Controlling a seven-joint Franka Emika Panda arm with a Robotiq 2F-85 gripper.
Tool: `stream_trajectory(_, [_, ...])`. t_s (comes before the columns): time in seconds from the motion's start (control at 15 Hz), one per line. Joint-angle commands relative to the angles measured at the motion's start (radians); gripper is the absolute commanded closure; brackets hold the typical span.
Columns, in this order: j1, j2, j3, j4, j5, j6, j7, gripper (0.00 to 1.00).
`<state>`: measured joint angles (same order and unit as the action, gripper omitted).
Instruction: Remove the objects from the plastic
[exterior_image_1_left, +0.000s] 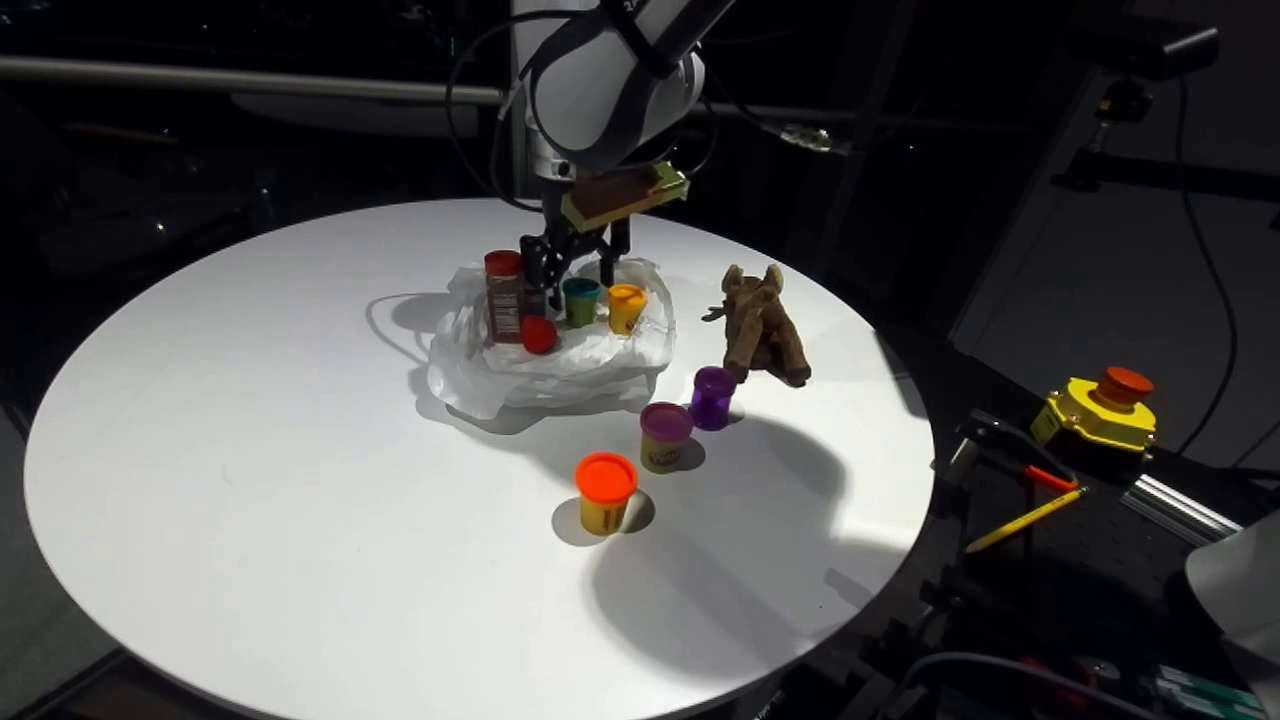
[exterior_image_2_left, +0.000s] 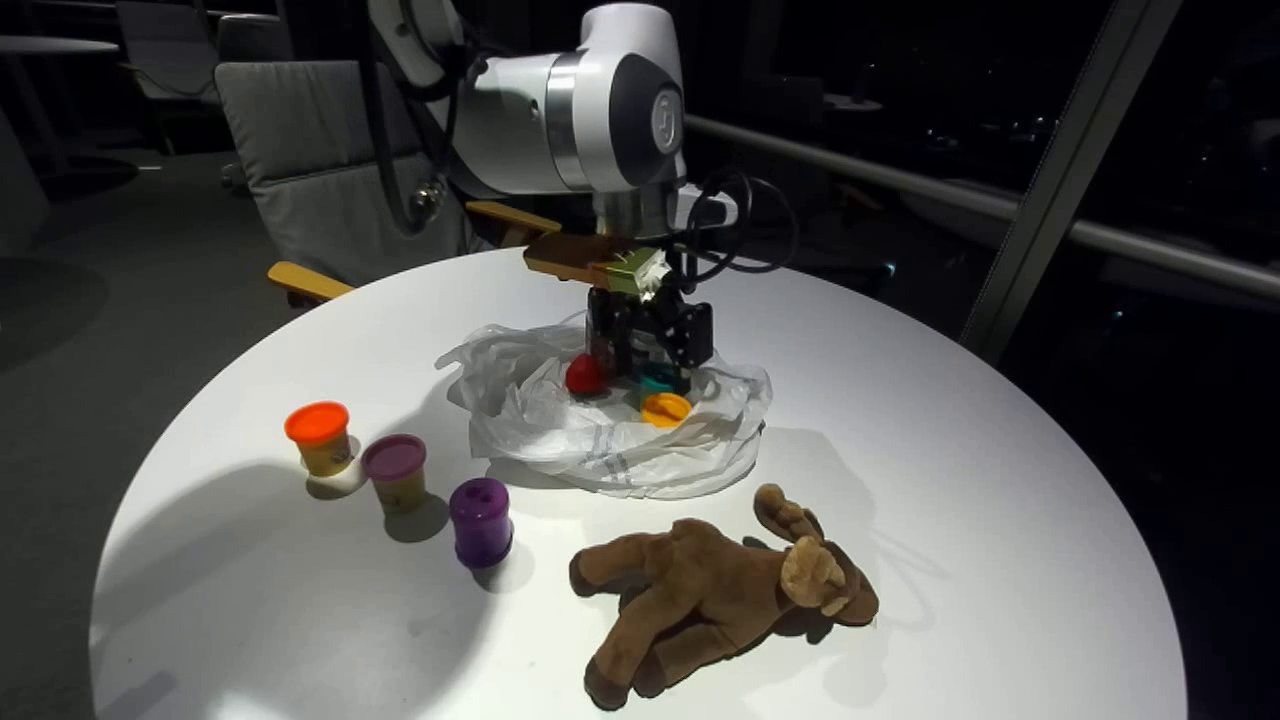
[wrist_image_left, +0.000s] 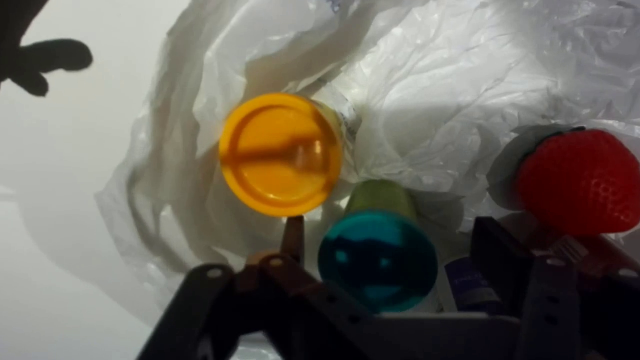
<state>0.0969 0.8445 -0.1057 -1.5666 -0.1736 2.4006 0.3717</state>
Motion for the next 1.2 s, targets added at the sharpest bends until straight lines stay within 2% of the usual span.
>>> stream_trajectory(0.0, [-0.001,0.049,-0.007,0.092,0.031,-0.044,-0.021,0.45])
stream_trajectory(0.2, [0.000,0.040,-0.013,0.086,0.029,-0.032,-0.015,0.69])
stream_trajectory(0.27, [0.000,0.019,-0.015,0.060,0.028,-0.019,-0.012,0.72])
stream_trajectory(0.4, [-0.002,-0.038,-0.021,-0.005,0.030,0.007,-0.003,0.73])
stream_trajectory(0.6, [0.014,-0.192,-0.045,-0.183,0.014,0.077,0.020,0.73])
stream_trajectory(1.13, [0.070,-0.490,-0.112,-0.570,-0.084,0.151,0.135,0.73])
